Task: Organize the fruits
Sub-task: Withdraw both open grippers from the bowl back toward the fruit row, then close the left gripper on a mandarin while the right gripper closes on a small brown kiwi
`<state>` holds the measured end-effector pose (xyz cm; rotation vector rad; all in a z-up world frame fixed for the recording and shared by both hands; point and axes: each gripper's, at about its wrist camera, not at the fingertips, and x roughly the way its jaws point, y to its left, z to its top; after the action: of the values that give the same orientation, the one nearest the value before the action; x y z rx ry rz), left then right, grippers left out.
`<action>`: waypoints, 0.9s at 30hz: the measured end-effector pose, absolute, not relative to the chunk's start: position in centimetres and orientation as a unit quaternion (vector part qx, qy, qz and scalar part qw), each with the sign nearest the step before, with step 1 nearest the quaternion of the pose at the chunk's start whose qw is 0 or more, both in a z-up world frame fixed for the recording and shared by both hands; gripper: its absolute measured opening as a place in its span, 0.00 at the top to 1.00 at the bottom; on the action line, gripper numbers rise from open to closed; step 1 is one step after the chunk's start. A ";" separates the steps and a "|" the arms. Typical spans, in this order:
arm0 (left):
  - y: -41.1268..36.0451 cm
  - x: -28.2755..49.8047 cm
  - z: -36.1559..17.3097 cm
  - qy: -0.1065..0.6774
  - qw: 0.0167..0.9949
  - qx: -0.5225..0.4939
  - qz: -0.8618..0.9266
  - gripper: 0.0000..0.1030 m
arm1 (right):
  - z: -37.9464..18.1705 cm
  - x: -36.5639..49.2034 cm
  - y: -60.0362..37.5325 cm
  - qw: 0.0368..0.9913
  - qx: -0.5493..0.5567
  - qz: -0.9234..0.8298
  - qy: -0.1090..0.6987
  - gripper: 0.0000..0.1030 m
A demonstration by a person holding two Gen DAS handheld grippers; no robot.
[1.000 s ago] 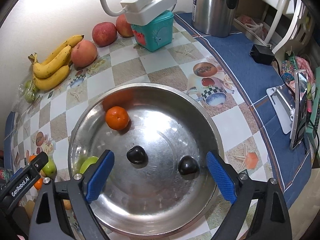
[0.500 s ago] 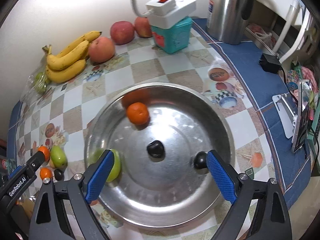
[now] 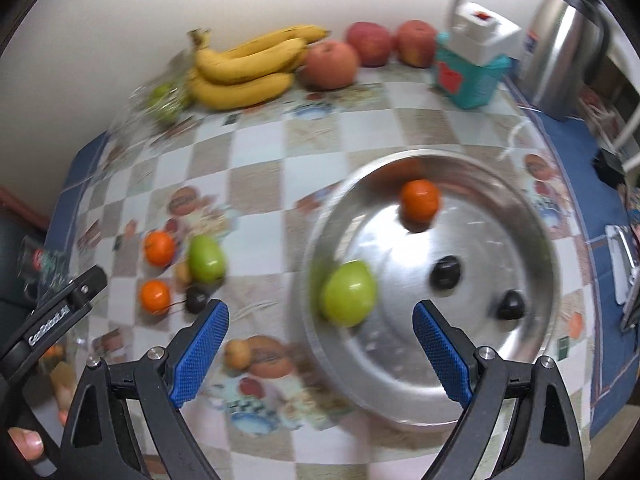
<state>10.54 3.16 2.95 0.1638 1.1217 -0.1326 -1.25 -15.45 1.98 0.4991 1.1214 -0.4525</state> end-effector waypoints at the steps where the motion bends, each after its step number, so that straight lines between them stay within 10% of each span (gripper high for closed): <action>1: 3.5 10.5 2.9 0.532 0.841 0.075 -0.062 0.00 | 2.0 -1.0 -14.8 0.795 0.229 -0.204 0.523 0.09; 27: 2.7 11.9 -2.4 0.617 0.781 0.060 -0.082 0.00 | -2.9 2.2 -8.7 0.765 0.214 -0.122 0.595 0.09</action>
<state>11.86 2.66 -2.37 0.1292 1.3318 -0.1773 2.20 -8.74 -2.92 0.4647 1.2920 -0.2660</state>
